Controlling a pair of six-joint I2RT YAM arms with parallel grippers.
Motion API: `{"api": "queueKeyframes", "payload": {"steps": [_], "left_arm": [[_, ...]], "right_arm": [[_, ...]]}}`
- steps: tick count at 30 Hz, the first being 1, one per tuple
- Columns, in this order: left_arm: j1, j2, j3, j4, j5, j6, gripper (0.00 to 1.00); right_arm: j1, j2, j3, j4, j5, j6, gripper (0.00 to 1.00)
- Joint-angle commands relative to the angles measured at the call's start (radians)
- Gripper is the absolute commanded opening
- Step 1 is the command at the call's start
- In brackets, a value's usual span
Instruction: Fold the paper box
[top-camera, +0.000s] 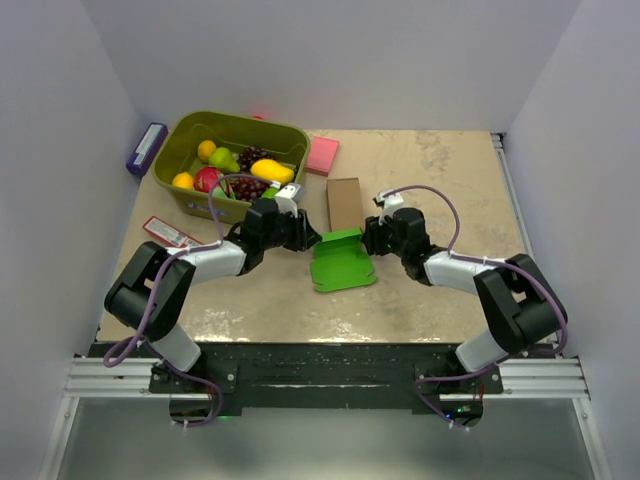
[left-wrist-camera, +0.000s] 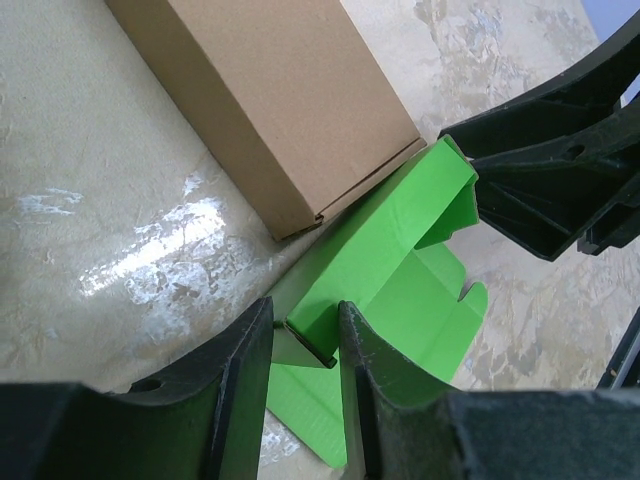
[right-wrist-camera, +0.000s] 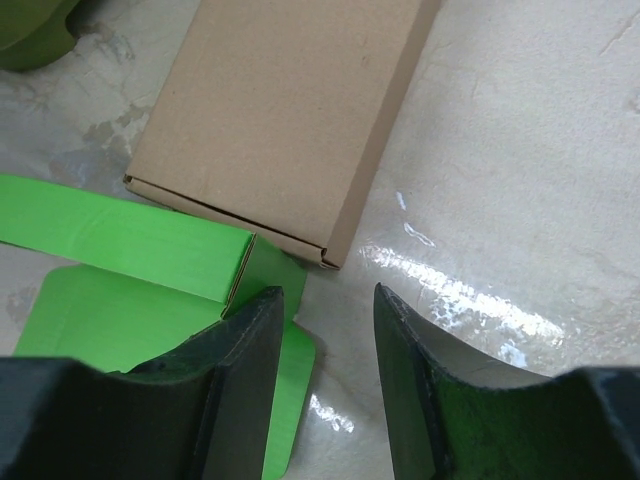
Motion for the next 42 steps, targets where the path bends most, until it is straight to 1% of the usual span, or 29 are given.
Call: {"api": "queueKeyframes", "payload": {"steps": [1,4,7,11,17,30,39,42], "left_arm": [[0.002,0.029,0.007,-0.088,0.010,0.047,0.35],[0.005,0.029,0.007,-0.088,0.011,0.047,0.35],[0.008,0.026,0.007,-0.089,0.013,0.050,0.35],[0.008,0.023,0.009,-0.091,0.015,0.050,0.34],[0.008,0.020,0.009,-0.094,0.016,0.050,0.34],[0.010,0.014,0.007,-0.099,0.021,0.050,0.34],[0.010,0.017,0.009,-0.102,0.024,0.052,0.34],[0.010,0.015,0.010,-0.102,0.024,0.053,0.34]], "right_arm": [[0.019,0.003,0.033,0.018,-0.128,-0.014,0.45],[0.019,-0.015,0.026,-0.025,-0.113,-0.007,0.45],[0.019,-0.038,0.001,-0.013,-0.116,-0.005,0.45],[0.019,-0.035,0.014,-0.047,-0.137,-0.013,0.45],[0.020,-0.063,-0.016,-0.053,-0.150,-0.008,0.45],[0.022,-0.061,-0.009,-0.054,-0.225,-0.037,0.49],[0.039,-0.052,-0.002,-0.050,-0.254,-0.050,0.53],[0.045,-0.051,0.000,-0.048,-0.233,-0.053,0.54]]}}
